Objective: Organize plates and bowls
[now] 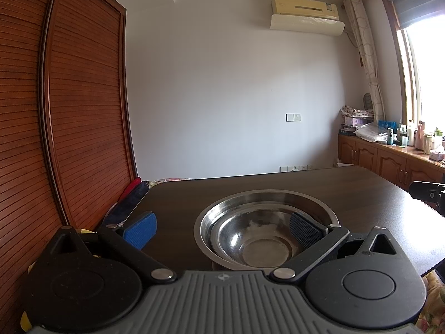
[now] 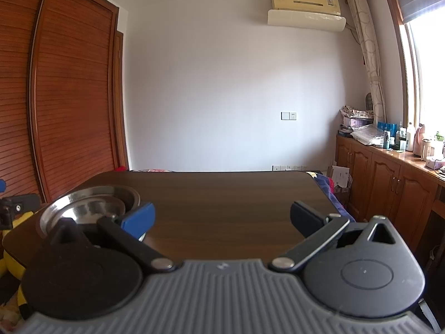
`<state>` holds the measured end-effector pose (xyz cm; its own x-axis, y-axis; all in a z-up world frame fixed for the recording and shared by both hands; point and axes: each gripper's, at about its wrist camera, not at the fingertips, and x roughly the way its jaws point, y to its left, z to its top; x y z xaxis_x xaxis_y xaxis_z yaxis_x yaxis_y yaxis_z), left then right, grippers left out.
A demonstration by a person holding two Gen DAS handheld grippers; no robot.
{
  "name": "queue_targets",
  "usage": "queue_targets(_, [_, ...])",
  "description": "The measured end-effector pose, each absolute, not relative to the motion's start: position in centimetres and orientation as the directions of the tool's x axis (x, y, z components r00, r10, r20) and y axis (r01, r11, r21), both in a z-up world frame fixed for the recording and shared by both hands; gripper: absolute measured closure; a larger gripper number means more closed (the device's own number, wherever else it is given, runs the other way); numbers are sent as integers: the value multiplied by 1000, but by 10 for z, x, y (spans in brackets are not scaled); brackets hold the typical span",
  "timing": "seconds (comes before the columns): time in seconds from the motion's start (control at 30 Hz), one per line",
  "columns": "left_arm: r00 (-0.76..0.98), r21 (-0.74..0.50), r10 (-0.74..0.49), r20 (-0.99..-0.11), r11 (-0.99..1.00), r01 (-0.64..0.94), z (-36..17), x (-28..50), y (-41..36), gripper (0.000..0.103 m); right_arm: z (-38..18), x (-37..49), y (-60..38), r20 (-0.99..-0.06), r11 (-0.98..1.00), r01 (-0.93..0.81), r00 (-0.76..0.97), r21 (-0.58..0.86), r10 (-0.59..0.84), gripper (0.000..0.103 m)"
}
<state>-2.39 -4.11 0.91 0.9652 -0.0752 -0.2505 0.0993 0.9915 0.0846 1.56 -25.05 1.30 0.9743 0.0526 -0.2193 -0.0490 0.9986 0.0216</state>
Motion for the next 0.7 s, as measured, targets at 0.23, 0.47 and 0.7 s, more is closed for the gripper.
queue_targets(0.23, [965,88,-74,-251,991,99,8,-23,-41,0,13,16,-251,-219,999,-46,974,23,50,0])
queue_targets(0.47, [965,87,-74,-252,991,99,8,-24,-41,0,11,17,-254,-223,999,-44,974,27,49,0])
queue_targets(0.7, [965,86,-75,-253,991,100,8,-23,-41,0,10,17,-254,-223,999,-45,974,27,50,0])
